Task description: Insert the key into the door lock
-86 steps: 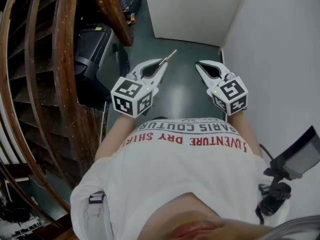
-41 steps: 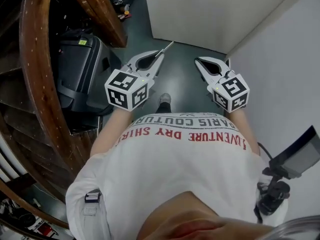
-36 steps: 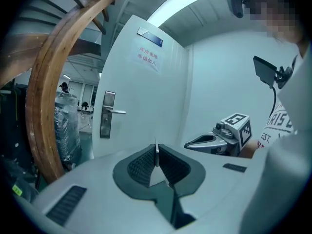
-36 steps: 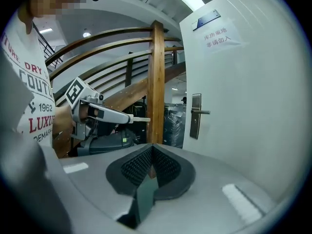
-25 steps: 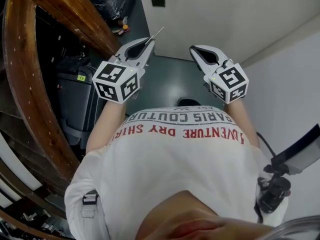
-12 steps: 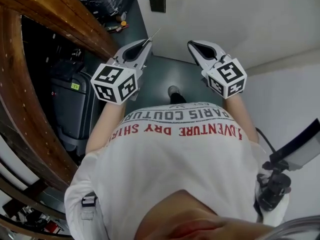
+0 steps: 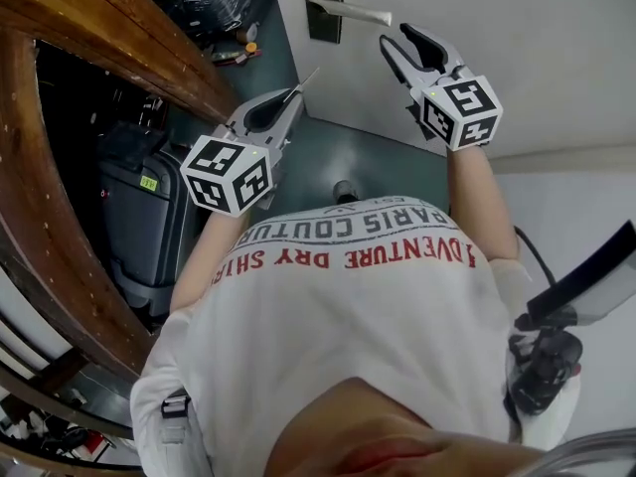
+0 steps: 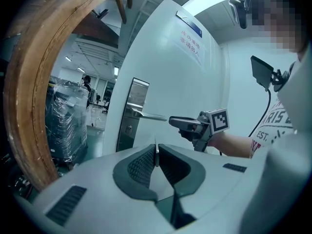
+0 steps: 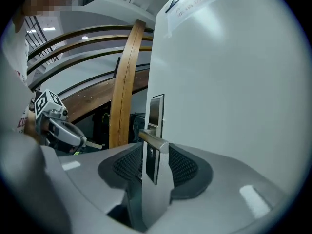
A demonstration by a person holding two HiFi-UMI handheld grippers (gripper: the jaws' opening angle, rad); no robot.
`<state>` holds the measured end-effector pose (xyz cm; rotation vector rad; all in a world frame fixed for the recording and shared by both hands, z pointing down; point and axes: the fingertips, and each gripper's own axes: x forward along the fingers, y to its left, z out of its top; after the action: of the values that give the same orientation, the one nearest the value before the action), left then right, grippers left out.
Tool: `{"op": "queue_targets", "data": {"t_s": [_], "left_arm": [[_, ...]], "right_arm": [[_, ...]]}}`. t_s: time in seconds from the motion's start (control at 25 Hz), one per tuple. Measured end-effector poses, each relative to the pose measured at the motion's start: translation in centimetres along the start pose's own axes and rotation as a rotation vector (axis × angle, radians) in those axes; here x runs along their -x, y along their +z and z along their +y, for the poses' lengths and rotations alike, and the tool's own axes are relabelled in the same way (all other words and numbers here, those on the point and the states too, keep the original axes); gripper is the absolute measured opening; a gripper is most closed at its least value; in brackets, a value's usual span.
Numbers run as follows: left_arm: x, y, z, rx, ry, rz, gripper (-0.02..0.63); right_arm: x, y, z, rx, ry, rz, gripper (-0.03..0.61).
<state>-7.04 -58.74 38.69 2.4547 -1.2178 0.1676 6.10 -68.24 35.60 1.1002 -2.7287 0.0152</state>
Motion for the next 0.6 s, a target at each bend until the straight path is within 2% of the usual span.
{"op": "queue_targets", "data": {"t_s": [0.12, 0.6], "left_arm": [[-0.7, -0.2, 1.1, 0.023, 0.001, -0.001, 0.023], [-2.3, -1.2, 2.4, 0.097, -0.024, -0.015, 0.023]], "right_arm": [[-1.8, 0.1, -0.8, -0.008, 0.019, -0.014, 0.158], [-3.1, -0.3, -1.1, 0.042, 0.049, 0.015, 0.141]]}}
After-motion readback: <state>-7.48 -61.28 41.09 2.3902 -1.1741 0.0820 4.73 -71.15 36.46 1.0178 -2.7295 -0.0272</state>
